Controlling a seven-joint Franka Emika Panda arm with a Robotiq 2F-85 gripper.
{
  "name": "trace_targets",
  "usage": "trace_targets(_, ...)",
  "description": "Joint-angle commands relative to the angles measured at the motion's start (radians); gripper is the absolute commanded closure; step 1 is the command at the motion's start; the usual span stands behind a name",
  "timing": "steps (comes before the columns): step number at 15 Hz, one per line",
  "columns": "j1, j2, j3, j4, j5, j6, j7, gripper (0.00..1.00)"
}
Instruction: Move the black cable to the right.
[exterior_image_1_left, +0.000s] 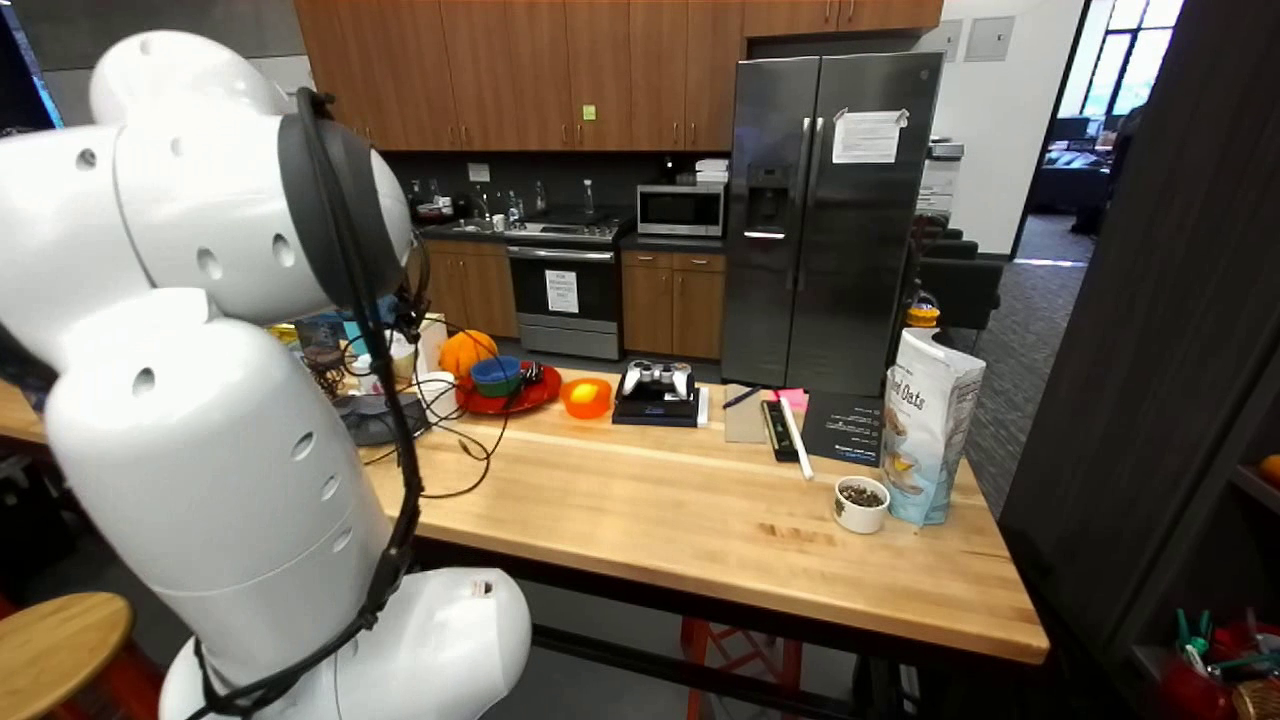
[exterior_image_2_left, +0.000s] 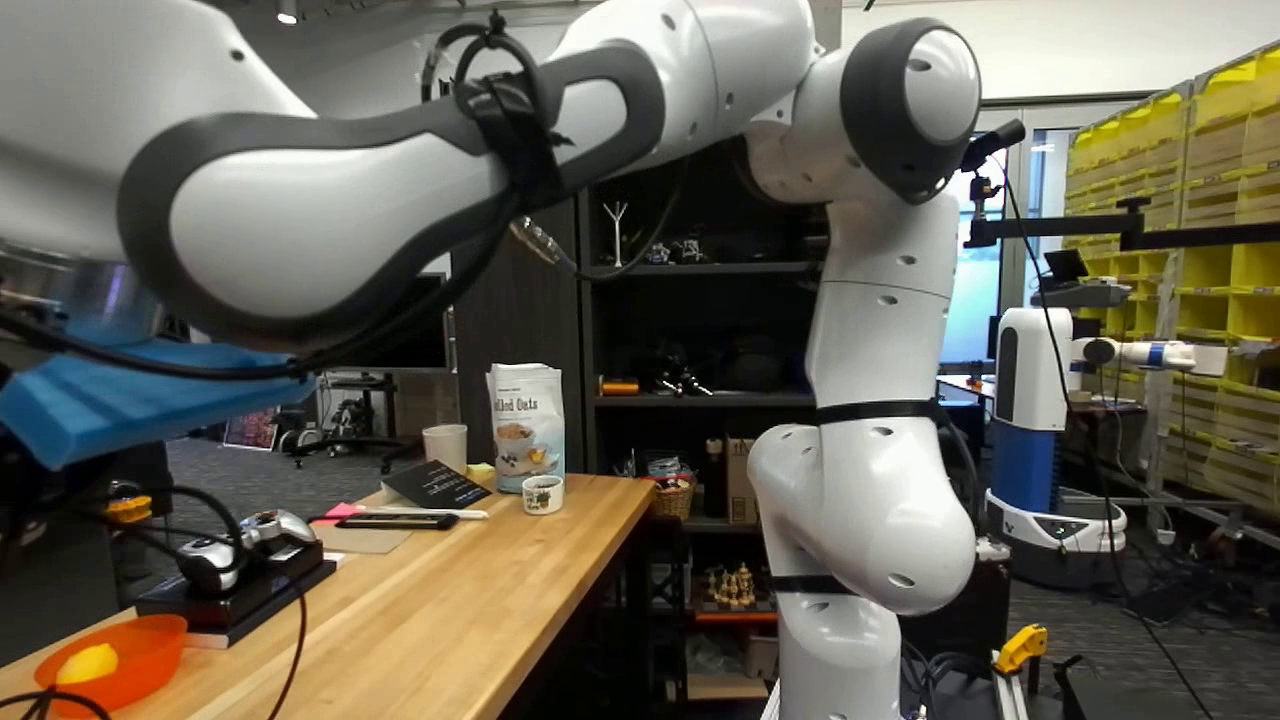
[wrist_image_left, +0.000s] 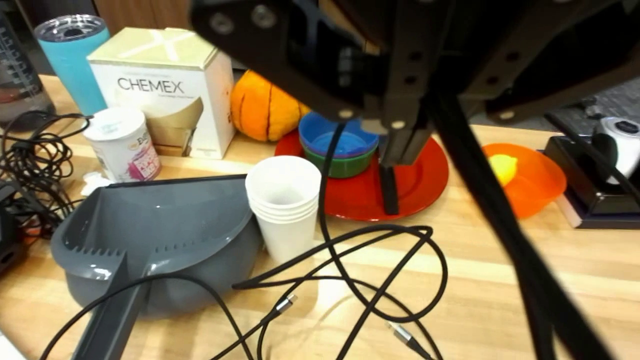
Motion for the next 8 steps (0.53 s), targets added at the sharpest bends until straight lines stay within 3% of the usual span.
trace_targets(1, -0.153, -0.106, 0.107, -0.046, 0.064, -0.075, -0.030, 1.00)
trace_targets(5, -0.289, -0.160, 0.159, -0.085, 0.151, -0.113, -0.089, 1.00)
trace_targets(8, -0.360, -0.174, 0.144, -0.110, 0.206, -0.118, -0.180, 1.00)
